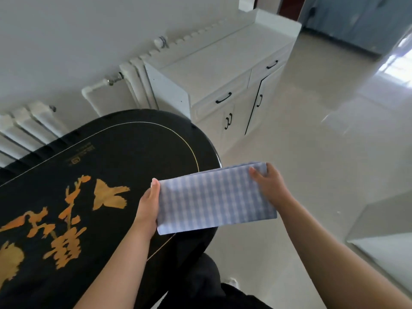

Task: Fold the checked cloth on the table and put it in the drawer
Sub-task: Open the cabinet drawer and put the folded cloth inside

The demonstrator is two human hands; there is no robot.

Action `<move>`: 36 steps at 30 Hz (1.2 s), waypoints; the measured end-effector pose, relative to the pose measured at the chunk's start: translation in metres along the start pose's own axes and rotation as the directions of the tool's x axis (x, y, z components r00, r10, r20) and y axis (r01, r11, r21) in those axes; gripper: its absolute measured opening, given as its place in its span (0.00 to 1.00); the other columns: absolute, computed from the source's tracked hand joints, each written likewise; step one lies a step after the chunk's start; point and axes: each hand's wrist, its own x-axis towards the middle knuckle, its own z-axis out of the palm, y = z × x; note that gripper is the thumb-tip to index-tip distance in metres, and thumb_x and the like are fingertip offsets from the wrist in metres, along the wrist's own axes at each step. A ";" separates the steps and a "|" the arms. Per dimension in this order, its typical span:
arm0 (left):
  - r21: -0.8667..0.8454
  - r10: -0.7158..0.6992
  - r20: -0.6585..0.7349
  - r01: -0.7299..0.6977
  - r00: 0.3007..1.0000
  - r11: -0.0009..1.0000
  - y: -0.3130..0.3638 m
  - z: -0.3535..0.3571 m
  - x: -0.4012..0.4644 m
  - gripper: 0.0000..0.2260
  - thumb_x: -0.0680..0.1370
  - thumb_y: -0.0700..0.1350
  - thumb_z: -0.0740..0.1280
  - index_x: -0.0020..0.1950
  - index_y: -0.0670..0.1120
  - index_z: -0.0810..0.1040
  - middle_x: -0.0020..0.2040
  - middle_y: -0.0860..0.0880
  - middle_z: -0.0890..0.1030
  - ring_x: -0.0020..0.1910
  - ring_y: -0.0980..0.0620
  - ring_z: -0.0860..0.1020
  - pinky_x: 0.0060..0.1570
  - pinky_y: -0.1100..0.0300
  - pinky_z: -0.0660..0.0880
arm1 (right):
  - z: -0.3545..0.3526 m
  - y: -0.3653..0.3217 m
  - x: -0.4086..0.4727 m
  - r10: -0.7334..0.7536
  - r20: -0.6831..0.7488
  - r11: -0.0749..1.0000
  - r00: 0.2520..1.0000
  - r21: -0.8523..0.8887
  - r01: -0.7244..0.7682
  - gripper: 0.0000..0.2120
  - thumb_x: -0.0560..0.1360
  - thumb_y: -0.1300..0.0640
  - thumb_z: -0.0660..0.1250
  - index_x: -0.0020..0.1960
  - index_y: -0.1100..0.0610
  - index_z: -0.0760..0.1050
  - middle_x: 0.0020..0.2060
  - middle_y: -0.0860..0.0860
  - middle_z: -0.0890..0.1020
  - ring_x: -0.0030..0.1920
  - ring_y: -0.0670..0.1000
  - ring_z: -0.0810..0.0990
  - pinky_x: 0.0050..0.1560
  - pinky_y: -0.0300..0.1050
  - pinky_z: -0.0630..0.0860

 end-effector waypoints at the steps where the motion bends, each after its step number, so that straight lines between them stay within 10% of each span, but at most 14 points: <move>1: 0.011 0.060 0.013 -0.060 0.998 0.998 0.007 0.007 0.008 0.27 0.74 0.70 0.55 0.54 0.49 0.75 0.55 0.44 0.79 0.54 0.44 0.79 0.60 0.42 0.74 | -0.005 -0.002 0.014 0.011 0.002 1.000 1.000 0.021 -0.011 0.09 0.77 0.53 0.66 0.51 0.59 0.73 0.42 0.50 0.79 0.42 0.50 0.78 0.38 0.42 0.73; 6: 0.032 0.143 0.148 -0.149 0.979 0.988 0.056 0.034 0.057 0.21 0.76 0.64 0.59 0.56 0.50 0.78 0.57 0.46 0.79 0.57 0.46 0.78 0.60 0.44 0.75 | -0.021 -0.020 0.081 0.043 0.029 0.994 0.999 0.099 -0.045 0.07 0.76 0.51 0.66 0.49 0.54 0.74 0.43 0.50 0.81 0.43 0.52 0.81 0.44 0.47 0.77; 12: 0.262 -0.077 0.526 -0.075 0.847 0.962 0.134 0.051 0.108 0.45 0.51 0.68 0.78 0.59 0.42 0.79 0.55 0.43 0.84 0.55 0.45 0.82 0.53 0.52 0.78 | -0.045 -0.050 0.152 0.018 0.038 0.992 0.999 0.127 -0.023 0.05 0.77 0.54 0.66 0.49 0.55 0.76 0.41 0.50 0.82 0.40 0.49 0.81 0.38 0.41 0.78; 17: 0.403 -0.133 0.628 -0.173 0.767 0.899 0.173 0.073 0.116 0.18 0.70 0.46 0.76 0.59 0.46 0.79 0.55 0.44 0.83 0.54 0.47 0.83 0.50 0.53 0.80 | -0.050 -0.058 0.204 0.014 0.077 0.990 0.997 0.139 -0.025 0.03 0.77 0.54 0.66 0.46 0.53 0.76 0.37 0.47 0.81 0.33 0.43 0.81 0.30 0.33 0.75; 21: 0.578 -0.186 0.576 -0.235 0.796 0.782 0.196 0.101 0.128 0.16 0.71 0.45 0.75 0.57 0.50 0.78 0.53 0.48 0.83 0.51 0.51 0.83 0.49 0.55 0.80 | -0.047 -0.059 0.252 0.040 0.158 0.990 0.987 0.125 -0.061 0.03 0.76 0.53 0.67 0.46 0.53 0.77 0.39 0.49 0.83 0.35 0.45 0.82 0.34 0.37 0.77; 26: 0.880 -0.100 0.395 -0.345 0.913 0.325 0.208 0.172 0.142 0.21 0.66 0.58 0.74 0.47 0.50 0.69 0.40 0.54 0.73 0.37 0.55 0.71 0.36 0.61 0.67 | -0.050 -0.075 0.310 0.021 0.329 0.990 0.944 0.128 -0.067 0.07 0.75 0.56 0.69 0.50 0.59 0.77 0.39 0.52 0.83 0.35 0.49 0.83 0.39 0.44 0.81; 30: 0.850 -0.076 0.374 -0.309 0.924 0.426 0.209 0.222 0.160 0.24 0.67 0.56 0.74 0.57 0.53 0.67 0.47 0.56 0.75 0.45 0.54 0.76 0.43 0.60 0.72 | -0.056 -0.085 0.363 -0.004 0.401 0.996 0.916 0.082 -0.031 0.04 0.75 0.56 0.69 0.46 0.58 0.77 0.39 0.54 0.82 0.39 0.53 0.81 0.44 0.50 0.79; 36: 0.909 0.128 0.151 -0.188 0.980 0.372 0.224 0.248 0.181 0.11 0.74 0.58 0.67 0.43 0.53 0.69 0.40 0.53 0.77 0.40 0.51 0.77 0.38 0.55 0.71 | -0.040 -0.083 0.433 0.087 0.499 0.987 0.862 0.074 -0.142 0.05 0.75 0.54 0.69 0.44 0.55 0.78 0.37 0.51 0.83 0.38 0.52 0.82 0.42 0.47 0.79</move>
